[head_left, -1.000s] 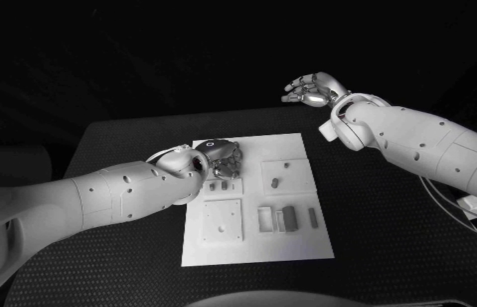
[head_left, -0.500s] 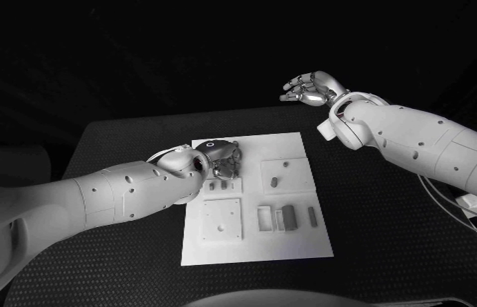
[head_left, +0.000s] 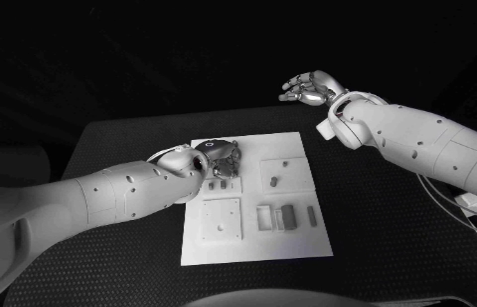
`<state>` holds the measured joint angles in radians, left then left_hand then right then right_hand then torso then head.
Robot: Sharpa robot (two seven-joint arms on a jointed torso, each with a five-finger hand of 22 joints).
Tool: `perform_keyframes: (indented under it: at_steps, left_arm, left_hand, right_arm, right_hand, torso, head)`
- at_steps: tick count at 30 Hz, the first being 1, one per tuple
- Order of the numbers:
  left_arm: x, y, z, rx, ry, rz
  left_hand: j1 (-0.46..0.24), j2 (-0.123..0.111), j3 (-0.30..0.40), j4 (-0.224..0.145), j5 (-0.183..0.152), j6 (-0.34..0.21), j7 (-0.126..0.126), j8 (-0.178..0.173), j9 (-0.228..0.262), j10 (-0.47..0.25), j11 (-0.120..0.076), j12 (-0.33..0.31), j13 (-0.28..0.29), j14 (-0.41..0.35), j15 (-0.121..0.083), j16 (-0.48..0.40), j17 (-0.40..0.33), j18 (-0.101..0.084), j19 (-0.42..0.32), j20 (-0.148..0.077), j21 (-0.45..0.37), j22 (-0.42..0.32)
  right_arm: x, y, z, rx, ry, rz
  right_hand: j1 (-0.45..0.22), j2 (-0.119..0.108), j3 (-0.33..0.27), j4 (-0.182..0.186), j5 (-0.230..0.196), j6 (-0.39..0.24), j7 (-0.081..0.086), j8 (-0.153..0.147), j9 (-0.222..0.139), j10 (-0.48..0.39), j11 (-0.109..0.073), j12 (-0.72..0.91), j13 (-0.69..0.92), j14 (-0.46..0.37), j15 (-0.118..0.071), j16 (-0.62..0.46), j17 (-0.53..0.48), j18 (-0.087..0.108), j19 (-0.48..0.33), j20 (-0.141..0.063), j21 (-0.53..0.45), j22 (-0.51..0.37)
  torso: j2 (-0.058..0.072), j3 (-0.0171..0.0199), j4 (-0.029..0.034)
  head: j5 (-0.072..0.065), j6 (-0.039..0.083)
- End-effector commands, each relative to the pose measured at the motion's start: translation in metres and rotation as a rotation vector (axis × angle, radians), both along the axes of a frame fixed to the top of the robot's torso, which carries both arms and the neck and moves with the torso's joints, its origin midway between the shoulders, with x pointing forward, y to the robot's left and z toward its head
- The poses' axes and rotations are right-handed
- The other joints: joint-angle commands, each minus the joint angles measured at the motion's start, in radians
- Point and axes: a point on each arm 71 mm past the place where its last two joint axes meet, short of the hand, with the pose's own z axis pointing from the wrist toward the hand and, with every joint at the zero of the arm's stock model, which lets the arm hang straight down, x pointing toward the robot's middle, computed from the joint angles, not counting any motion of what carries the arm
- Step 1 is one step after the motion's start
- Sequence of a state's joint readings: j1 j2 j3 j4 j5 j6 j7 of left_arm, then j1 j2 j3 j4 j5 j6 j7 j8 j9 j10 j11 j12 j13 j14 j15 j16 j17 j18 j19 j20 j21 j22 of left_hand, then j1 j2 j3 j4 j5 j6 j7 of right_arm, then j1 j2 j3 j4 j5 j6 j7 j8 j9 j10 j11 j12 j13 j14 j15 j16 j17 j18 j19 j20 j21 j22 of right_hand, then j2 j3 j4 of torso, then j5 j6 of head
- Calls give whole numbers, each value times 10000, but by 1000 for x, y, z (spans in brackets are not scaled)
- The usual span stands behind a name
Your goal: Assemble the parts on the task board
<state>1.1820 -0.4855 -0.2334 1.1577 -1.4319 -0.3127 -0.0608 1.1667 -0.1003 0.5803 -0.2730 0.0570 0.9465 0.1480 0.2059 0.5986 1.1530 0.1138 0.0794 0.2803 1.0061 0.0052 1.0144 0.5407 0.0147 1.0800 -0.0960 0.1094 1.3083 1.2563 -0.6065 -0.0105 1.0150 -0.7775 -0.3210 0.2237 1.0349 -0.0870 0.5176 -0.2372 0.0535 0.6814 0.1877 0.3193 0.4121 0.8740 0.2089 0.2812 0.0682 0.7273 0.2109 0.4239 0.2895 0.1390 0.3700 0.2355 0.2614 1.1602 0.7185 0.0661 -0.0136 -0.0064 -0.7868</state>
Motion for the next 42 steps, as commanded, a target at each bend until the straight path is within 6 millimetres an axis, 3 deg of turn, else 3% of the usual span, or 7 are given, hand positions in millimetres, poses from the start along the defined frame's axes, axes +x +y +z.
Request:
perform_keyframes:
  at_steps: [1, 17, 42]
  left_arm:
    - [-1, -1, -5, 207, 223, -51]
    - [-3, -6, -9, 179, 271, -147]
    - [-6, -14, -19, 816, 176, -538]
  left_hand:
    - [20, 153, 82, 22, -60, 35, 60, -16, -19, 92, -22, -57, -27, 77, -22, 10, 18, 104, 99, 6, 3, 190]
    - [64, 294, 208, 50, -62, 147, 48, 41, -70, 282, -67, -70, -107, 175, -63, 24, 33, 113, 189, -22, 28, 203]
    - [239, 144, 257, -115, -58, 323, -23, 134, -173, 508, -138, -102, -266, 415, -138, 55, 62, 128, 397, -104, 129, 219]
  right_arm:
    - [-1, 2, 0, 20, -28, 183]
    - [-1, 2, 0, 23, -24, 197]
    - [-1, 3, 0, 29, -27, 210]
  right_hand:
    - [-42, 1, -42, 29, -36, -53, 527, 68, -16, 65, -28, -62, 1, 24, 46, -69, 9, -86, -4, -11, -63, 13]
    - [-42, 1, -43, 30, -36, -52, 525, 73, -20, 70, -28, -71, 2, 25, 46, -73, 10, -86, -1, -12, -73, 22]
    - [-41, 2, -46, 31, -36, -50, 523, 81, -27, 79, -29, -82, 2, 26, 47, -79, 12, -87, 2, -12, -88, 35]
  torso:
    - [0, -4, 0]
    - [-6, -1, 6]
    - [-6, -7, 9]
  head:
    - [-14, -9]
    - [-53, -28]
    - [-120, -81]
